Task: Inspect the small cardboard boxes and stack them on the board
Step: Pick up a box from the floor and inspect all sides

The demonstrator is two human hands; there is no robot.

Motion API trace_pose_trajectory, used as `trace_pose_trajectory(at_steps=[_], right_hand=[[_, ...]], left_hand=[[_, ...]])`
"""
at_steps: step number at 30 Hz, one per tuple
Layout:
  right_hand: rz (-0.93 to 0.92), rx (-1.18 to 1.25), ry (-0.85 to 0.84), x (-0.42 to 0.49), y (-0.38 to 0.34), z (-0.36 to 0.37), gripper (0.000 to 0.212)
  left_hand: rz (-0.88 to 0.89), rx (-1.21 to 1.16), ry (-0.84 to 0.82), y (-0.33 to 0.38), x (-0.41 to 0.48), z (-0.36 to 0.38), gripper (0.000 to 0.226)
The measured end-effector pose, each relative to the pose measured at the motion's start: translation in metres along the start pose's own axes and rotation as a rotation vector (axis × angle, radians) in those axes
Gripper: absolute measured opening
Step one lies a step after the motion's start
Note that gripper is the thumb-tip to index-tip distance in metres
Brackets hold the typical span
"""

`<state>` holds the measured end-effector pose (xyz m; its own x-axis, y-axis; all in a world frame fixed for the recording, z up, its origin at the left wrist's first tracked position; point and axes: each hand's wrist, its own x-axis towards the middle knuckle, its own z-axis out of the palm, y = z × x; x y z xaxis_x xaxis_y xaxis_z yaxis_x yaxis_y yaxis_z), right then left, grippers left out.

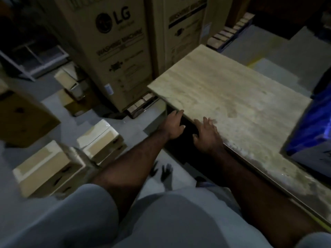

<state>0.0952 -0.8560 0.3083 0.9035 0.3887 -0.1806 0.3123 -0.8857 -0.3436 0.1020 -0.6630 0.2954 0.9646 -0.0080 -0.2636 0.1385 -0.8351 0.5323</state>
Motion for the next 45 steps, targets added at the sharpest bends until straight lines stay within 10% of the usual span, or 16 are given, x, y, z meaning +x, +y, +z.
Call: trace_pose_trajectory(at_steps=[24, 45], right_hand=[[-0.555, -0.149, -0.488, 0.220, -0.209, 0.130, 0.071], [-0.314, -0.026, -0.829, 0.408, -0.384, 0.430, 0.073]], left_hand=[[-0.807, -0.114, 0.214, -0.271, -0.057, -0.081, 0.075], [-1.016, -0.289, 0.129, -0.661, 0.003, 0.002, 0.079]])
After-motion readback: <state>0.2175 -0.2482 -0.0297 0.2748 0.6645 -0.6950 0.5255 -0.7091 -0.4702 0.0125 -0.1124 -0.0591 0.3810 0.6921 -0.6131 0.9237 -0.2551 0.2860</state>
